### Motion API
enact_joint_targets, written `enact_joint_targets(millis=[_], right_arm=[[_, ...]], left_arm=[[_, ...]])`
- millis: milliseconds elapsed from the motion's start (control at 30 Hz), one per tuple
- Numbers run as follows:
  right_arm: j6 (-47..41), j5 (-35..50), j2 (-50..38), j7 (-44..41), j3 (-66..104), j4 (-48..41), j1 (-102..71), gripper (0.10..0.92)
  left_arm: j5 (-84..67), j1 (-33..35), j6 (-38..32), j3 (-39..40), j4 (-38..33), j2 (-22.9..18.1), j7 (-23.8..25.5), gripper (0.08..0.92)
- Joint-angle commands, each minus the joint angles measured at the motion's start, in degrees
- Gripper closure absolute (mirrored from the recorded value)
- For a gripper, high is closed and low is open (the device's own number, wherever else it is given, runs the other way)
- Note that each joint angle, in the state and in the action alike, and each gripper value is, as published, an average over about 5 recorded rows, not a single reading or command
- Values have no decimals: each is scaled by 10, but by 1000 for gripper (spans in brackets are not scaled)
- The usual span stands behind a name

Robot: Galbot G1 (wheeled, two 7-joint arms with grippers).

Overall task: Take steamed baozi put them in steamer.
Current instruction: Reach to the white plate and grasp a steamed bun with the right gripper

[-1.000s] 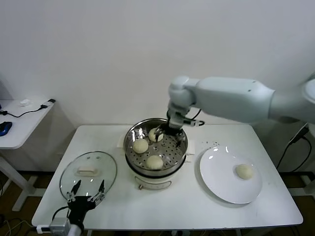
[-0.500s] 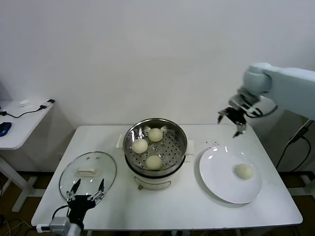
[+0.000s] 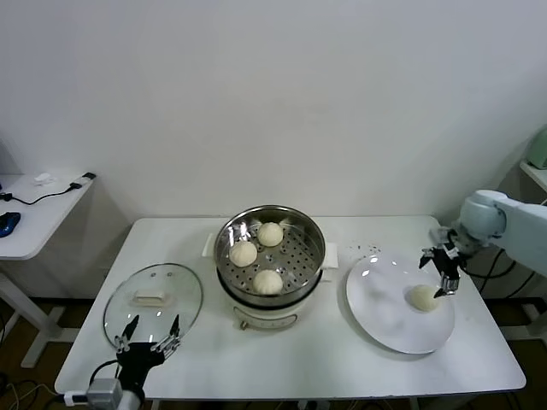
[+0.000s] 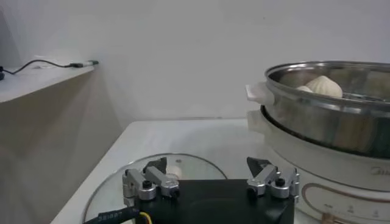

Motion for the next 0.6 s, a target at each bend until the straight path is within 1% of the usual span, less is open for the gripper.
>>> enact_joint_targets(millis=[33, 200, 600], right_arm=[[-51, -41, -8, 26, 124, -54, -153, 203], [-50, -47, 18, 32, 148, -92, -165, 203], [-50, -42, 36, 29, 144, -89, -163, 203]], left_arm=[[1, -1, 1, 0, 2, 1, 0, 177], [1, -1, 1, -1, 4, 2, 0, 177], [1, -1, 3, -2, 4, 2, -1, 177]])
